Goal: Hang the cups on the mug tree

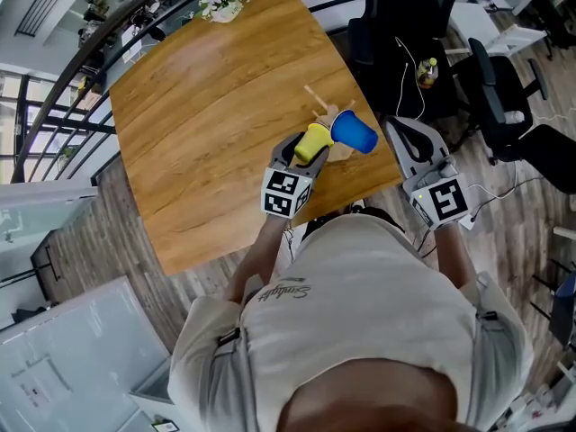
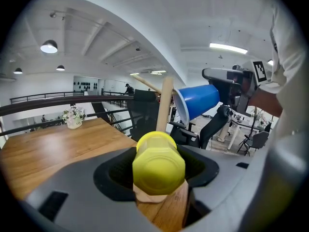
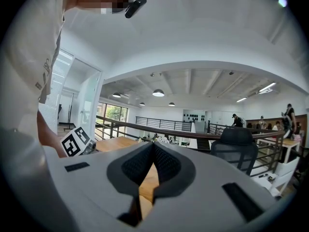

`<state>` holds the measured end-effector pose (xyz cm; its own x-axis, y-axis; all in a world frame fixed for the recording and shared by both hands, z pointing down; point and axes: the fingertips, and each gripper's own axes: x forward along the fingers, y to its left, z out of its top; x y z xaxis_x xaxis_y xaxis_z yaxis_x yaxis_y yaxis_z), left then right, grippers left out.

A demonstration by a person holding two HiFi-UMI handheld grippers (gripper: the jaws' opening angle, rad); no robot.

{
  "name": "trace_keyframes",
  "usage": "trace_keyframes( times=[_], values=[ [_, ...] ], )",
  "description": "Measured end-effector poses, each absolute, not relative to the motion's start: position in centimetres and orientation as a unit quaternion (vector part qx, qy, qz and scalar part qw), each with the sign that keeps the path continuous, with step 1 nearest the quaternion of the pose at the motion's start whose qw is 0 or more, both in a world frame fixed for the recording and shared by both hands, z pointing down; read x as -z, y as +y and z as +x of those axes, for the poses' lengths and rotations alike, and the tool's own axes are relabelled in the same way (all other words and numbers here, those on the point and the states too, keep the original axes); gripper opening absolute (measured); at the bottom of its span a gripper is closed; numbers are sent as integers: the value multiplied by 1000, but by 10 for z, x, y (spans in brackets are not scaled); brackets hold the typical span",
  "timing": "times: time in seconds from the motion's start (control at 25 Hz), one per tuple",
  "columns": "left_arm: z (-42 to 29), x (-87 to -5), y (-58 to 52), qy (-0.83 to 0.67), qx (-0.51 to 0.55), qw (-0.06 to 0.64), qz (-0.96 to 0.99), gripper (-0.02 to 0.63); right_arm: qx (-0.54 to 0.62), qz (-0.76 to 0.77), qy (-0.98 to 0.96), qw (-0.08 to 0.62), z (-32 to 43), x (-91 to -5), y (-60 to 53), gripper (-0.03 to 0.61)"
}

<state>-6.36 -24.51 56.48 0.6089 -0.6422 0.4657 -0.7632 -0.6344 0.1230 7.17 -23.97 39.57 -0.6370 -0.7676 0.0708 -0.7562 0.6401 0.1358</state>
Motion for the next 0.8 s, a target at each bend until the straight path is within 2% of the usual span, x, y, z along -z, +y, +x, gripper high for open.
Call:
trace_keyframes(
  times=[0.8],
  values=[
    [-59, -567, -243, -397, -191, 154, 884, 278, 32, 410, -910, 57, 84, -403, -245, -6]
  ],
)
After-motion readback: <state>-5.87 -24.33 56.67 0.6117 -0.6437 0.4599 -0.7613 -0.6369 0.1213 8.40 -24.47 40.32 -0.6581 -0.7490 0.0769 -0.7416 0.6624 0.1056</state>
